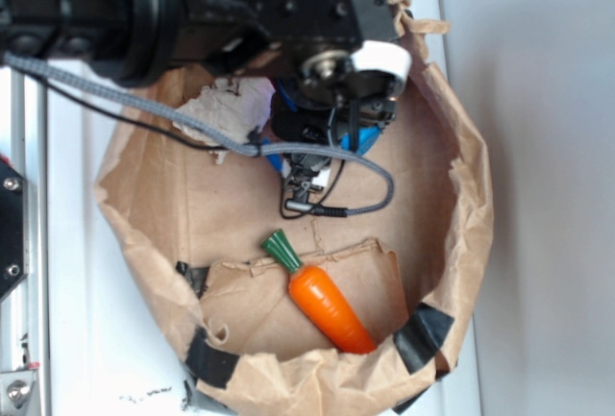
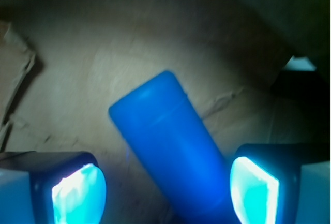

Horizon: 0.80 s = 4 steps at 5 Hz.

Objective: Grab the blue bottle.

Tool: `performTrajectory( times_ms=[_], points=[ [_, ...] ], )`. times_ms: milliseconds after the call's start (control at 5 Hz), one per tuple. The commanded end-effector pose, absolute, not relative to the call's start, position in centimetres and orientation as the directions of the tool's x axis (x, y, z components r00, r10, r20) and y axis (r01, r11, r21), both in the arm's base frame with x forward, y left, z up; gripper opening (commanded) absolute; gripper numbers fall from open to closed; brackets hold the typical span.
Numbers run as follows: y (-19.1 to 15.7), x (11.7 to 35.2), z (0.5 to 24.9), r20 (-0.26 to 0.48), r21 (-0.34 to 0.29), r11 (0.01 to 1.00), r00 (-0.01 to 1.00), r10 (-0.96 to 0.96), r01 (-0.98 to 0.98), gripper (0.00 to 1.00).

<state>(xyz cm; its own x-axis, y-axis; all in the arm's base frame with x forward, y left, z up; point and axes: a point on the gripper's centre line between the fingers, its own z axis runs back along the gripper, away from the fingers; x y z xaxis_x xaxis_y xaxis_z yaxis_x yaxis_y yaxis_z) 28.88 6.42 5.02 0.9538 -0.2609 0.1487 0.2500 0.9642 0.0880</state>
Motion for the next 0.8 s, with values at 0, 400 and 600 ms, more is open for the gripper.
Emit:
performTrajectory(
  times_ms=[0,400,600],
  points=[
    [7.2,30.8,3.0,0.222,0.184,0.962,0.945,-0.239,0.200,0.69],
    [6.0,31.3,4.1,0.255,0.151,0.972,0.943,-0.214,0.180,0.00],
    [4.7,30.8,8.1,0.245,0.031,0.979,0.948,-0.204,0.203,0.00]
  ],
)
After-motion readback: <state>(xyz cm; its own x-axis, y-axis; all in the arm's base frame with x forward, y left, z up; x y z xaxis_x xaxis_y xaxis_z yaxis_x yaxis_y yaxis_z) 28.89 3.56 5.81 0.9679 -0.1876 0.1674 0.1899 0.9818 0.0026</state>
